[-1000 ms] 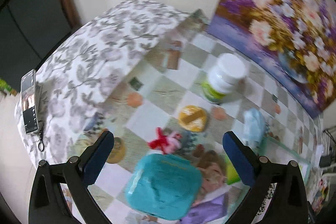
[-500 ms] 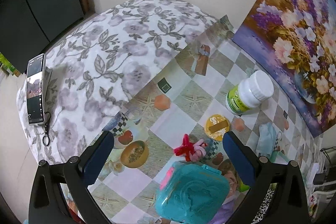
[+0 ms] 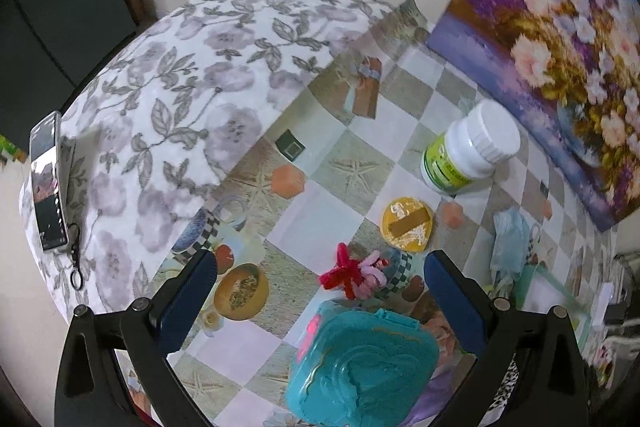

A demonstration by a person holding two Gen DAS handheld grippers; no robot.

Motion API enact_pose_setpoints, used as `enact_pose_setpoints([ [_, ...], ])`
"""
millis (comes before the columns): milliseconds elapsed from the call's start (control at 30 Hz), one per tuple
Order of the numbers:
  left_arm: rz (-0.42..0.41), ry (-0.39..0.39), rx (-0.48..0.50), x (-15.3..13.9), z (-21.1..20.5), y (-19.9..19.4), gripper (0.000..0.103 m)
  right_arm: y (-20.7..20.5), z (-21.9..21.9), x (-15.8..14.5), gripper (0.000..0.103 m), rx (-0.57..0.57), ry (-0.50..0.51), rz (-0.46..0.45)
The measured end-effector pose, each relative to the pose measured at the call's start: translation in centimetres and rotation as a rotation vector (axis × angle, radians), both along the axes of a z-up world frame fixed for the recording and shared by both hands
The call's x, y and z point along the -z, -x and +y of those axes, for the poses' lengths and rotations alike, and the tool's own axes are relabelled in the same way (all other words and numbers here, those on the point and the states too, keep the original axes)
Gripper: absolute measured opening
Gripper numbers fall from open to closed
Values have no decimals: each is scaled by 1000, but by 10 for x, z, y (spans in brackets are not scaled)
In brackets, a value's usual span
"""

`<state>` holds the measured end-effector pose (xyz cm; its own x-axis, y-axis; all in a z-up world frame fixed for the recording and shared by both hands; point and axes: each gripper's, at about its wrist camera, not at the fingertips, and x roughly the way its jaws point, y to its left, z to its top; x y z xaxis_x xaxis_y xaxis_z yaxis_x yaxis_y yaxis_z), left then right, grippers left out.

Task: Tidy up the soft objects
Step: 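Grasp the yellow round pouch with the left gripper while the right grasps a green tissue pack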

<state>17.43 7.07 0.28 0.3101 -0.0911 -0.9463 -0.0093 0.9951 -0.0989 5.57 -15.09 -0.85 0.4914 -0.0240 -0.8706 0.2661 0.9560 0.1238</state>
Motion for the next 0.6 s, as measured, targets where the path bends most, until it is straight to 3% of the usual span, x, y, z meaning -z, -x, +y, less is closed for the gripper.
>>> enact_pose_setpoints([
  [233,91,26,141,10,-26,-24,103,-18,20,13,92,-115,-4,4],
  [433,133,-69,251,16,-60,-42,103,-30,23,31,77,-145,-31,57],
  [600,199,-136,312,37,-83,-50,102,-37,29,42,68,-173,-38,87],
])
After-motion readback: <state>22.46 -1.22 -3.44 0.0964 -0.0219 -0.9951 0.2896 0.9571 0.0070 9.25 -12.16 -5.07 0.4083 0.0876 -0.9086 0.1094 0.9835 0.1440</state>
